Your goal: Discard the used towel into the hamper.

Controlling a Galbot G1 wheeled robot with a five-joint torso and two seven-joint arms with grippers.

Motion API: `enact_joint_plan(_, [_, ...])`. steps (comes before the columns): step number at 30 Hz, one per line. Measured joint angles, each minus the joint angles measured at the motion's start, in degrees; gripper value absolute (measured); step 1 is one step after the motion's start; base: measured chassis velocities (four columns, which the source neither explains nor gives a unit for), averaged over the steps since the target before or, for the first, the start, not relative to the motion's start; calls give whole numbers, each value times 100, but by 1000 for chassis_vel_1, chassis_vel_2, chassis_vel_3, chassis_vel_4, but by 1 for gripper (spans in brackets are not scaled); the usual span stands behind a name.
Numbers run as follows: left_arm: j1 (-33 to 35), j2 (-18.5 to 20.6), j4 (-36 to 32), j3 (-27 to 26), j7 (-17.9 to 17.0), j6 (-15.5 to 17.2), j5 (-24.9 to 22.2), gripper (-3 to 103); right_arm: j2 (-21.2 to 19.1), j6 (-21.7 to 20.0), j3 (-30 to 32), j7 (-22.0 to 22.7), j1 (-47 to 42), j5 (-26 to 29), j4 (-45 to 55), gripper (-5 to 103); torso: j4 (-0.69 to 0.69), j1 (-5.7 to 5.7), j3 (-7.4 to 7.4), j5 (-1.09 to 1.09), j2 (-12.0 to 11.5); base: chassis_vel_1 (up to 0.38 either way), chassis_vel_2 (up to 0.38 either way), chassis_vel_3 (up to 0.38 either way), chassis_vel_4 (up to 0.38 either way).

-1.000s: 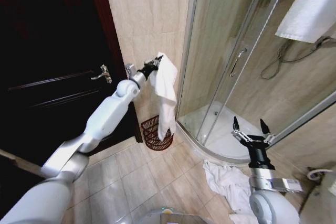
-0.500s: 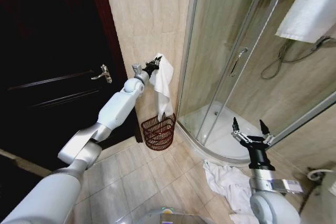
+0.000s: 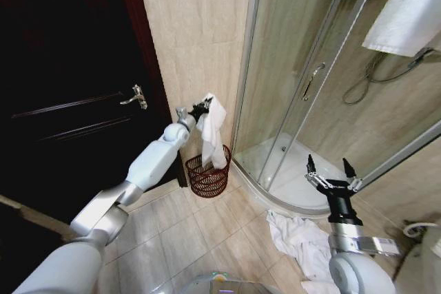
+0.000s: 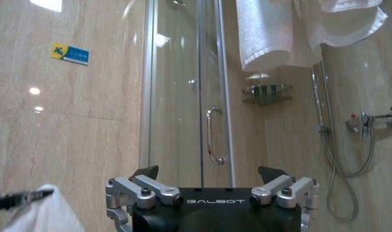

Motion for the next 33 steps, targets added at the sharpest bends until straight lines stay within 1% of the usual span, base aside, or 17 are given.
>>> enact_joint_plan(6, [196,-63,202,17,-16,-81,170,2,-25,2,9,22,7,10,-9,100,1,0,0,0,0,0,0,0,0])
enact_joint_plan(10, [282,-115,407,30,-105,-126,272,2,-26,2,-23,53,37,8,-27,100,1,0,0,0,0,0,0,0,0])
enact_joint_plan(12, [299,-174,629,42,-156,-181,362,2,-29,42,-37,67,48,-3,-51,100,2,0,0,0,0,0,0,0,0])
enact_joint_plan(16, [305,-270,920,66,-176,-188,492,2,-37,93,-33,70,41,-18,-77,100,1,0,0,1,0,0,0,0,0])
enact_joint_plan(23, [436,-445,1262,142,-119,-195,744,2,-48,88,-32,64,7,-31,-75,100,1,0,0,1,0,0,0,0,0])
enact_joint_plan(27, [610,-564,1409,125,-57,-311,981,2,-20,-2,-41,48,-37,-96,-47,100,1,0,0,1,0,0,0,0,0])
enact_joint_plan(33, [846,-641,1474,102,41,-401,1152,2,-24,-76,-52,25,-114,-135,20,100,1,0,0,0,0,0,0,0,0])
